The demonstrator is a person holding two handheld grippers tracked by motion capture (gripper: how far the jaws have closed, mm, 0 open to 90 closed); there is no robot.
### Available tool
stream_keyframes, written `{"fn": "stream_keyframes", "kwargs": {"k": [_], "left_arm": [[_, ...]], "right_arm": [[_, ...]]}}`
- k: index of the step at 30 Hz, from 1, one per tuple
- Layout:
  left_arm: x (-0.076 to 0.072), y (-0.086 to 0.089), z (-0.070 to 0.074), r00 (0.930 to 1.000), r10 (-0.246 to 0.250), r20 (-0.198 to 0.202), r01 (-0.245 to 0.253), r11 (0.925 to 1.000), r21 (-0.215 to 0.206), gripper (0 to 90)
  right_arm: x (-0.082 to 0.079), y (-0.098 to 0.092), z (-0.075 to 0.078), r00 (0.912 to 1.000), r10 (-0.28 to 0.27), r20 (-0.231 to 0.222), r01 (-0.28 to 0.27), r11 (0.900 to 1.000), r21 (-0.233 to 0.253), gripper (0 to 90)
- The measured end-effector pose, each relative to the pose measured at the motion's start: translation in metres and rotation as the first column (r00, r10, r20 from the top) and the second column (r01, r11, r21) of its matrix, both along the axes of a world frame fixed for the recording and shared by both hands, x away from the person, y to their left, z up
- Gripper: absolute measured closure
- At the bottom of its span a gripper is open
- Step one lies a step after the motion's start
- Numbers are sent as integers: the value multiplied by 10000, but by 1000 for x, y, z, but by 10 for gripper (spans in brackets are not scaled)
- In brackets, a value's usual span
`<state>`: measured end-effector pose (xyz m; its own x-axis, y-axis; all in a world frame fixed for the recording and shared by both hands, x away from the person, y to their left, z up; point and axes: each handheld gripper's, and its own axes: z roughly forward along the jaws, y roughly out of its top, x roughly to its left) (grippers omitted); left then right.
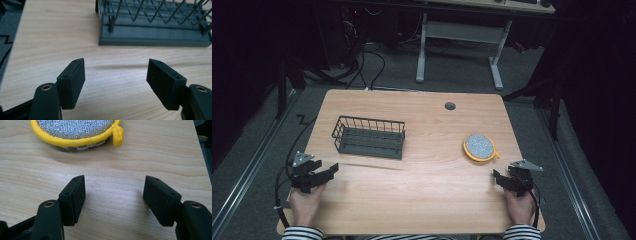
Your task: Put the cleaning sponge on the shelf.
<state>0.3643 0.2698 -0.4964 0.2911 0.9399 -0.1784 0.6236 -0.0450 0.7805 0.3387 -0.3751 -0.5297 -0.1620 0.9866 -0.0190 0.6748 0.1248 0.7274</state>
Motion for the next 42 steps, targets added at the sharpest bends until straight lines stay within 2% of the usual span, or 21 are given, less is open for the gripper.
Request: {"fn": "stream_keyframes", "kwargs": {"k": [3, 4, 5, 6, 8, 11, 13, 18, 24, 29, 30, 34, 37, 42], "left_arm": [[6, 6, 16, 9999, 51, 160, -49, 9999, -152, 327], [6, 6, 16, 9999, 51, 160, -49, 9999, -152, 327], [9, 7, 25, 9997, 104, 241, -99, 9997, -220, 329], [9, 7, 25, 9997, 104, 241, -99, 9997, -220, 332], [17, 8, 36, 9995, 76, 313, -71, 9999, -156, 338], [22, 8, 42, 9995, 27, 326, -23, 9999, -114, 345], [30, 7, 50, 9995, -40, 307, 38, 10000, 79, 351], [44, 8, 61, 9996, 11, 286, -14, 10000, 89, 357], [55, 6, 67, 9995, 46, 297, -48, 10000, 81, 364], [65, 2, 72, 9998, 5, 183, -10, 9995, 315, 371], [67, 2, 73, 9998, 16, 218, -21, 9997, 249, 373], [72, 0, 75, 9999, -11, 129, 6, 9991, 433, 378], [80, -2, 78, 10000, -51, 54, 49, 9993, 359, 386], [92, -9, 82, 9998, -163, -130, 171, 9980, 609, 397]], "right_arm": [[0, 0, 0, 10000, 0, -8, 0, 10000, 2, 346], [0, 0, 0, 10000, 3, -1, -3, 10000, 1, 346], [0, 0, 0, 10000, 6, 0, -6, 10000, 1, 344], [0, 0, 0, 10000, 4, -13, -4, 10000, 12, 340], [0, 0, 0, 10000, 42, -19, -42, 10000, 5, 336], [0, 0, 0, 10000, 58, -20, -58, 10000, 5, 335], [0, 0, 0, 10000, 59, -24, -59, 10000, 7, 334], [0, 0, 0, 10000, 63, -22, -63, 10000, 7, 334], [0, 0, 0, 10000, 52, -26, -52, 10000, 14, 334], [0, 1, 0, 10000, 46, -56, -46, 10000, 5, 334], [0, 1, 0, 10000, 45, -50, -45, 10000, 5, 334], [0, 1, 0, 10000, 48, -54, -48, 10000, 1, 334], [0, 1, 0, 10000, 39, -52, -39, 10000, 10, 334], [0, 1, 0, 10000, 38, -53, -38, 10000, 12, 334]]}}
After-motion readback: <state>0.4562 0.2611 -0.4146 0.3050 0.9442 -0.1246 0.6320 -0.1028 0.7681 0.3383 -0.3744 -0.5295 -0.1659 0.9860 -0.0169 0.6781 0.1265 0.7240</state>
